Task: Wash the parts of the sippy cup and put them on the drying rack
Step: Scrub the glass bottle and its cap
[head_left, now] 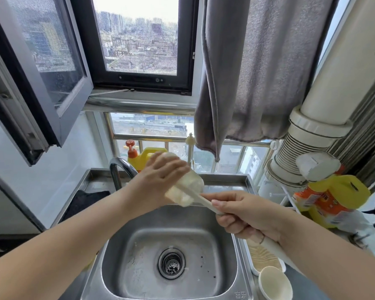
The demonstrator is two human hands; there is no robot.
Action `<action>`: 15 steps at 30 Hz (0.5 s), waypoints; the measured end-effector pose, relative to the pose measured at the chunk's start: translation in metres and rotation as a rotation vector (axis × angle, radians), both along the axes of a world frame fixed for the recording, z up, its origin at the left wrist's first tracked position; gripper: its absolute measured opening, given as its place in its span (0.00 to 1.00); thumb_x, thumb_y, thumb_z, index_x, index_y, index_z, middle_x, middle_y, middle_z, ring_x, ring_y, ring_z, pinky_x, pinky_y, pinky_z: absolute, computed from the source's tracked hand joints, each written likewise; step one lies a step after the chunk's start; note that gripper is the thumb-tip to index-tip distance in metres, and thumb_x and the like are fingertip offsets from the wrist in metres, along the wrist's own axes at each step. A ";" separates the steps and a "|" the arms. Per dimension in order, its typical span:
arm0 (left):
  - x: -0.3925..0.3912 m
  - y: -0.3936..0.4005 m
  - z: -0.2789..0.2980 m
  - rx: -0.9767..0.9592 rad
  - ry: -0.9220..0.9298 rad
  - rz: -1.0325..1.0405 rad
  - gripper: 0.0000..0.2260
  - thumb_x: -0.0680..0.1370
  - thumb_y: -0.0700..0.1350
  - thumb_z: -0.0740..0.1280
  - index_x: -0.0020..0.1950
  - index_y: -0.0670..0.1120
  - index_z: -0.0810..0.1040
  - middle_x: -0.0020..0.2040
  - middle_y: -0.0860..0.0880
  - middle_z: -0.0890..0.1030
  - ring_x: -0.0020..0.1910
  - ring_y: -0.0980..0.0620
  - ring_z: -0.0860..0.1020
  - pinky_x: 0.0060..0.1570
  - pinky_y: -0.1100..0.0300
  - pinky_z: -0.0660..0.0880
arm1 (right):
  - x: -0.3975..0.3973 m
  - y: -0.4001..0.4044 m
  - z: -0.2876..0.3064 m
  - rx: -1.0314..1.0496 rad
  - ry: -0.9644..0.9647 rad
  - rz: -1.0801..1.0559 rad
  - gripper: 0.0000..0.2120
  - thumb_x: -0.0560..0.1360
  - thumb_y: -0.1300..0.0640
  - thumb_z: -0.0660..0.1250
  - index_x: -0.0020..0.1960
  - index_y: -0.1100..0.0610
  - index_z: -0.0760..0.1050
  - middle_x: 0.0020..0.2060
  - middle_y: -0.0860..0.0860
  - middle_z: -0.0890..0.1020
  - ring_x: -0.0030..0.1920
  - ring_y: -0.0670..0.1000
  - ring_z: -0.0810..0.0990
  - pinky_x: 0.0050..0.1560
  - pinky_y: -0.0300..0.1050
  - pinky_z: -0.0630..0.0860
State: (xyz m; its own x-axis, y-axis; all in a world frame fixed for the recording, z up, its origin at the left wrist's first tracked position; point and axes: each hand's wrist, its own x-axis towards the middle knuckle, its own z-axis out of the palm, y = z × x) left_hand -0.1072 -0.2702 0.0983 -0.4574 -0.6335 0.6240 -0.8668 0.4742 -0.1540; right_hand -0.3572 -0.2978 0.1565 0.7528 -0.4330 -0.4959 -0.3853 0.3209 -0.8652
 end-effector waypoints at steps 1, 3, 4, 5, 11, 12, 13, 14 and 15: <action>-0.005 0.000 -0.004 -0.012 -0.034 -0.032 0.24 0.70 0.51 0.69 0.64 0.46 0.70 0.59 0.47 0.79 0.63 0.46 0.71 0.65 0.40 0.67 | 0.001 0.001 0.000 -0.007 0.001 -0.004 0.15 0.82 0.57 0.56 0.65 0.47 0.73 0.27 0.48 0.63 0.22 0.42 0.59 0.17 0.29 0.56; -0.001 0.001 -0.006 -0.009 -0.061 -0.036 0.24 0.70 0.50 0.70 0.64 0.47 0.70 0.60 0.47 0.79 0.63 0.46 0.70 0.65 0.41 0.66 | 0.000 0.003 0.000 -0.013 0.004 0.009 0.15 0.82 0.57 0.56 0.64 0.46 0.74 0.27 0.48 0.64 0.22 0.42 0.59 0.17 0.29 0.56; 0.005 0.001 -0.005 -0.004 -0.052 -0.004 0.27 0.69 0.51 0.72 0.65 0.47 0.70 0.60 0.47 0.79 0.63 0.46 0.70 0.66 0.42 0.64 | -0.002 0.002 0.001 -0.011 0.005 0.015 0.15 0.82 0.57 0.56 0.63 0.46 0.75 0.27 0.48 0.64 0.22 0.42 0.59 0.18 0.29 0.57; 0.012 0.001 -0.004 0.003 -0.026 0.037 0.30 0.66 0.51 0.76 0.65 0.47 0.69 0.61 0.47 0.78 0.63 0.46 0.70 0.66 0.43 0.64 | -0.004 0.001 0.001 -0.007 0.007 0.015 0.15 0.82 0.57 0.56 0.62 0.46 0.75 0.27 0.48 0.64 0.23 0.42 0.59 0.18 0.29 0.57; -0.008 0.002 -0.010 0.046 0.021 0.045 0.35 0.62 0.48 0.80 0.65 0.47 0.69 0.61 0.48 0.78 0.63 0.46 0.71 0.65 0.42 0.65 | 0.002 0.004 -0.001 0.008 -0.012 -0.017 0.14 0.82 0.57 0.56 0.62 0.45 0.75 0.26 0.47 0.64 0.23 0.42 0.59 0.18 0.29 0.56; -0.009 0.002 -0.010 0.039 -0.006 0.032 0.33 0.63 0.48 0.79 0.65 0.47 0.69 0.61 0.48 0.78 0.64 0.46 0.71 0.65 0.42 0.64 | 0.002 0.005 -0.002 0.014 -0.017 -0.016 0.14 0.82 0.57 0.56 0.62 0.45 0.75 0.26 0.47 0.64 0.23 0.42 0.58 0.18 0.29 0.56; -0.005 0.003 -0.009 0.026 -0.028 0.028 0.33 0.63 0.48 0.79 0.65 0.48 0.69 0.61 0.48 0.78 0.64 0.46 0.71 0.66 0.42 0.64 | 0.002 0.005 -0.002 0.021 -0.021 -0.011 0.14 0.82 0.57 0.56 0.62 0.45 0.75 0.26 0.47 0.64 0.23 0.42 0.58 0.18 0.29 0.56; -0.001 0.003 -0.007 0.012 -0.034 0.029 0.34 0.63 0.48 0.79 0.65 0.47 0.70 0.61 0.48 0.78 0.64 0.46 0.71 0.66 0.43 0.63 | 0.000 0.005 -0.001 0.029 -0.027 -0.007 0.15 0.82 0.58 0.56 0.62 0.46 0.75 0.26 0.47 0.64 0.22 0.41 0.58 0.17 0.29 0.56; 0.004 0.004 -0.004 -0.004 -0.019 0.038 0.35 0.62 0.48 0.80 0.65 0.47 0.70 0.62 0.49 0.77 0.63 0.46 0.71 0.66 0.43 0.63 | -0.002 0.005 0.001 0.036 -0.033 -0.009 0.15 0.82 0.58 0.56 0.63 0.46 0.75 0.26 0.48 0.63 0.22 0.41 0.58 0.17 0.29 0.56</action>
State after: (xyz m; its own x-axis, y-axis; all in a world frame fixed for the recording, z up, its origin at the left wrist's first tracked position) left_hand -0.1033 -0.2663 0.0945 -0.4451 -0.6483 0.6177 -0.8811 0.4403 -0.1728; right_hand -0.3587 -0.2924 0.1574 0.7651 -0.4221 -0.4862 -0.3539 0.3552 -0.8652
